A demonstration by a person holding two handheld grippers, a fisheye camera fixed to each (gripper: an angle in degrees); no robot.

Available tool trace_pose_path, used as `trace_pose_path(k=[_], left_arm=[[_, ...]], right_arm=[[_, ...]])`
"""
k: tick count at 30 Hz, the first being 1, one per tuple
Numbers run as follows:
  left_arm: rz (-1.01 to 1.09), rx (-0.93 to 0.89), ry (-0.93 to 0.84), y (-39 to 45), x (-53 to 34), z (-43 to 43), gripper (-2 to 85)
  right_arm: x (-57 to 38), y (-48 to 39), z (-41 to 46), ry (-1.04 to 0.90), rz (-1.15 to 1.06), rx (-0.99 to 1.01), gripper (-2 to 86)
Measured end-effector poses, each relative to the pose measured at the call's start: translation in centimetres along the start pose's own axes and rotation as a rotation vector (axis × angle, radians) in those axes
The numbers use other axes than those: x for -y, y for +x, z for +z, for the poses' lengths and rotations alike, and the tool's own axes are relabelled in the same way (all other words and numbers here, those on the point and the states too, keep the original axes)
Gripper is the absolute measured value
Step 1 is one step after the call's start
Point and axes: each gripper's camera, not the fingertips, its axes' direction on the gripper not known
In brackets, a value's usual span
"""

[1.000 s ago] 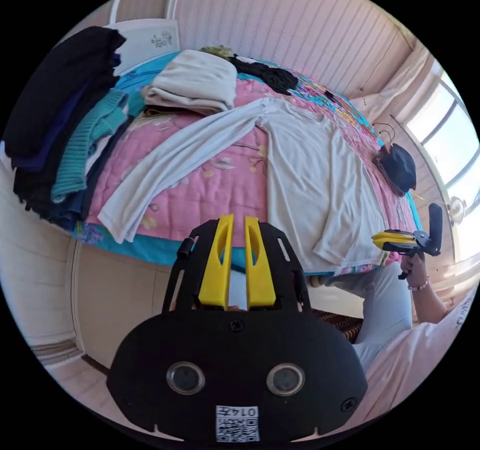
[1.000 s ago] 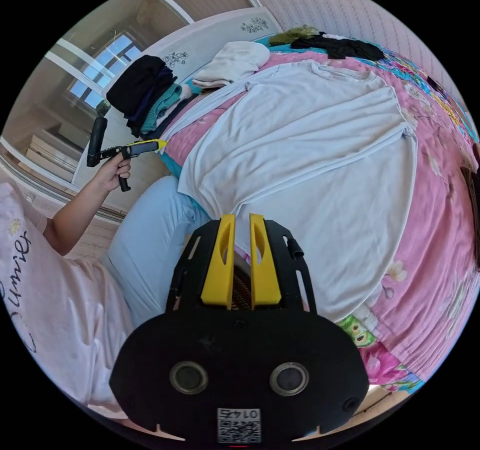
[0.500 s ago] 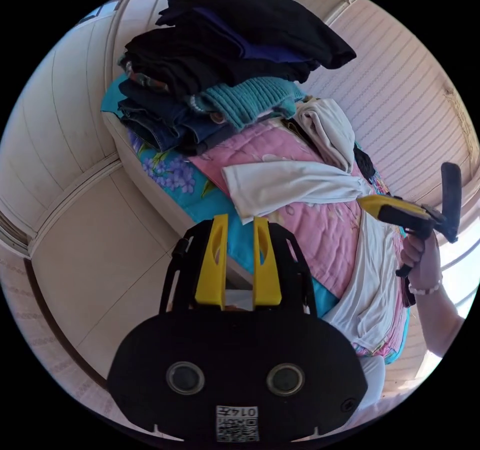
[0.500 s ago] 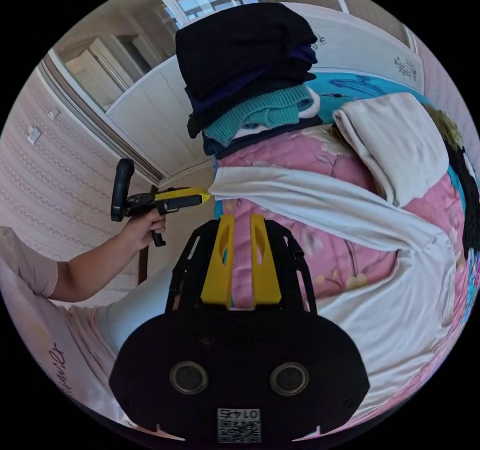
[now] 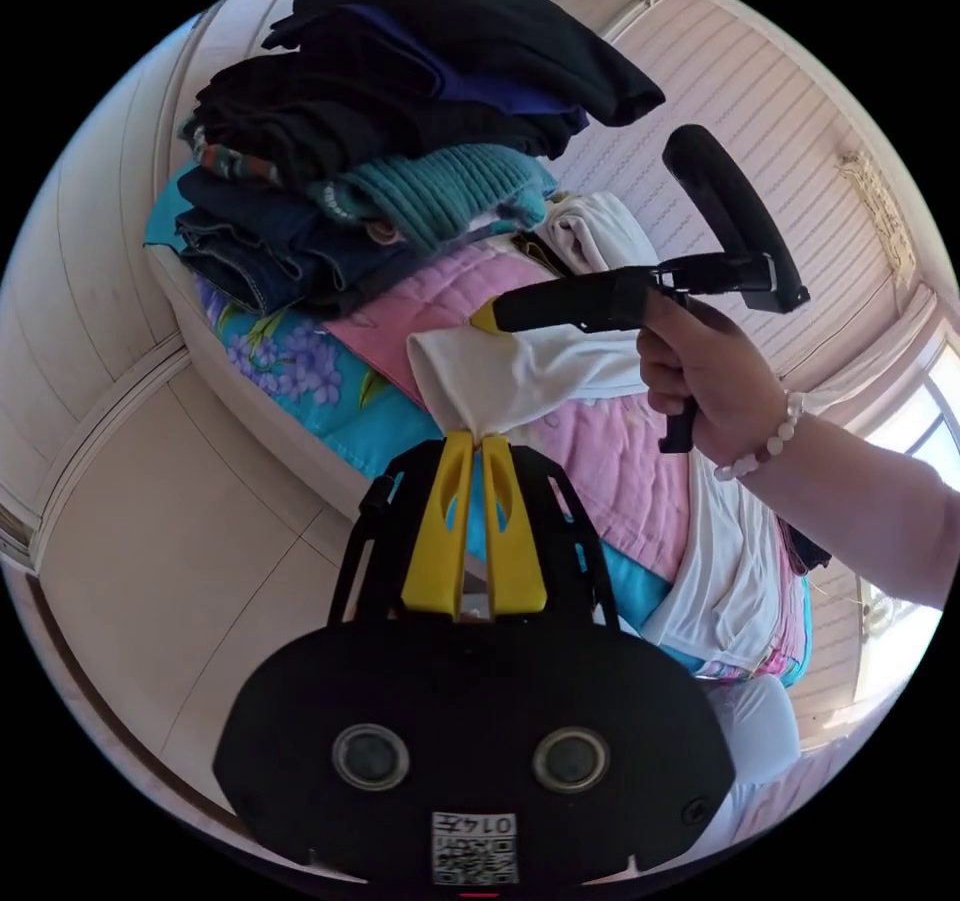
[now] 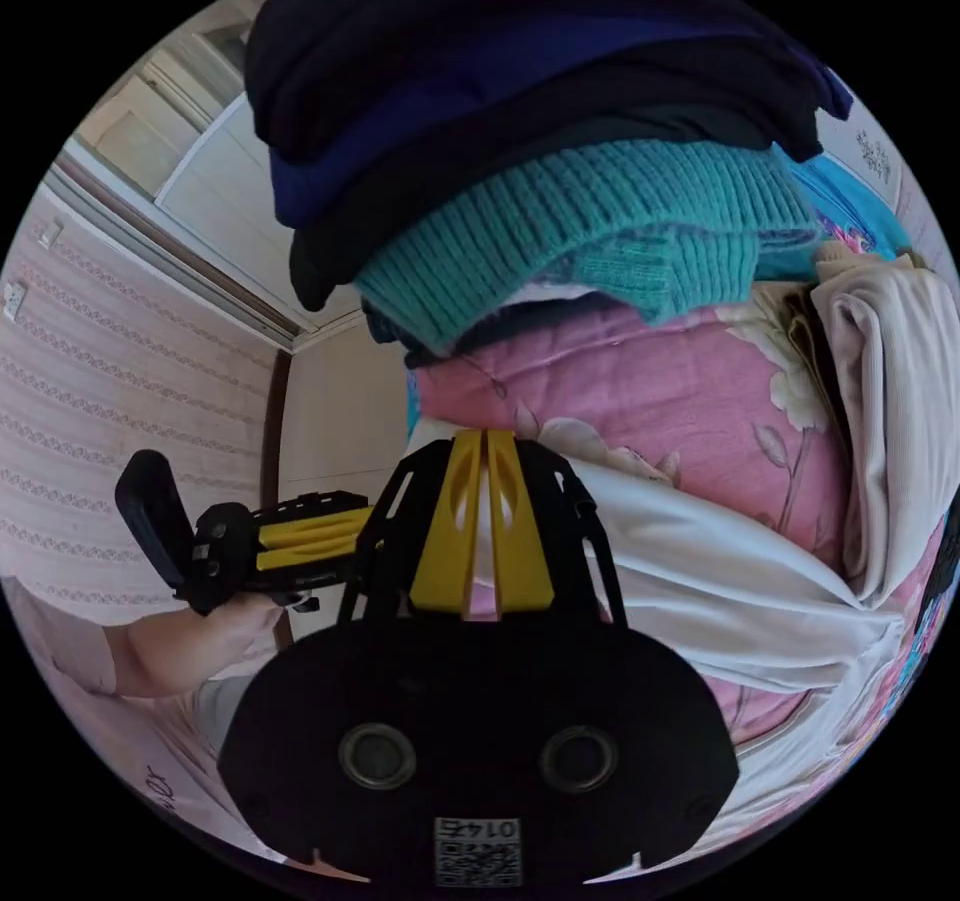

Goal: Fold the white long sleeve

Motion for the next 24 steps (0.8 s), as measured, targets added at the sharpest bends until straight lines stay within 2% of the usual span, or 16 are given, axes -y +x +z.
trace_pose_path(k=[5,10,13,18,20,24], left_arm=[[0.114,0.019,0.008,2.9,-0.4,-1.3,-1.0],[0.042,-0.035,-0.036,3.2,-1.7,-0.1,-1.0],[0.080,-0.069,0.044,5.2,-1.9,-2.0,-1.0],[0.242,-0.209,0.143,11.3,-1.1,-4.7,-1.0],[0.337,-0.286,0.169,15.0,-1.2,-5.2,-1.0],[0.554,-0.485,0.165,24.7,-2.2,-4.8,-1.0]], right_arm=[[-4.4,1.8,-4.6,0.098,0.036,0.037,0.0],[-6.5,2.9,-5.9,0.067,0.038,0.013,0.0],[-8.4,3.6,-7.4,0.097,0.035,0.013,0.0],[-15.8,7.2,-14.6,0.332,0.132,0.115,-0.1],[-22.2,9.4,-19.3,0.483,0.218,0.148,-0.1],[-33.5,11.5,-26.0,0.658,0.339,0.107,0.0]])
